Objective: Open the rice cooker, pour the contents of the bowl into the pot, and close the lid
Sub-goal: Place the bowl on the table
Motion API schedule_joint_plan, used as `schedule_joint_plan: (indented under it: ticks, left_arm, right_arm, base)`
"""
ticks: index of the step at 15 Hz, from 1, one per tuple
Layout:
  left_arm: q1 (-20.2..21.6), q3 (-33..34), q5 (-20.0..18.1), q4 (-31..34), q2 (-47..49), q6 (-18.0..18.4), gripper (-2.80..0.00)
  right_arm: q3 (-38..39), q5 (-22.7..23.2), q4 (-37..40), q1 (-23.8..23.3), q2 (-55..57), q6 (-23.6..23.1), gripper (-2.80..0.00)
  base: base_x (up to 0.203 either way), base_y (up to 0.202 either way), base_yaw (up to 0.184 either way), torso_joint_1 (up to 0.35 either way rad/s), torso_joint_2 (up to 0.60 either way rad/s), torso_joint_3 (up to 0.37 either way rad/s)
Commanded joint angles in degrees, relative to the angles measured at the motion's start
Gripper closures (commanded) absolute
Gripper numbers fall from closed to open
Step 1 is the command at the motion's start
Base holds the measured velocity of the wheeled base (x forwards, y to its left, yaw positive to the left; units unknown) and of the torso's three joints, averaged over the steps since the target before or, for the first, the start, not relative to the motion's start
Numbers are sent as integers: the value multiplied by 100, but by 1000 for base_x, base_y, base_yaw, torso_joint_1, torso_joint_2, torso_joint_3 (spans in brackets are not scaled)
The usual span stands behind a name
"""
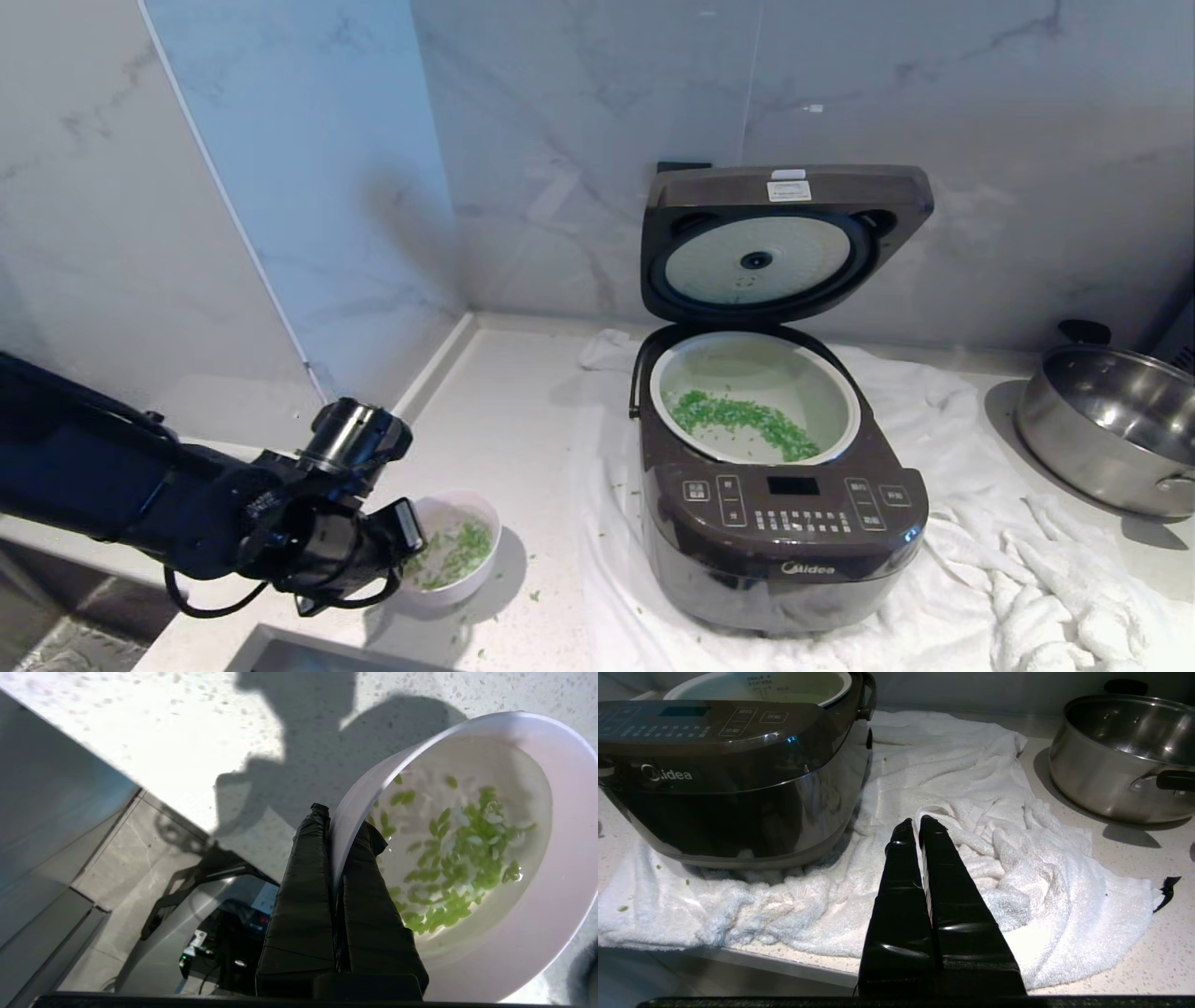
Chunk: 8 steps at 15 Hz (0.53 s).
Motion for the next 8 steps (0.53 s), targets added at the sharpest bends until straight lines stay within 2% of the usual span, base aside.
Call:
schedule_joint_plan:
  ticks: [1, 3, 8]
  left_arm:
    - [-101, -145, 194, -27, 500, -93, 0]
    - [-136, -173, 360, -225, 788, -124, 0]
    - [-83, -227, 396, -422, 1031, -159, 0]
  right_arm:
    - [0, 4, -7, -4, 0, -2, 0]
    - [0, 4, 2, -3, 0, -2, 0]
    - [0, 4, 2, -3, 0, -2, 0]
  base:
    - [0, 0, 0, 0, 0, 0]
    - [0, 0, 0, 0, 0, 0]
    - [0, 0, 0, 0, 0, 0]
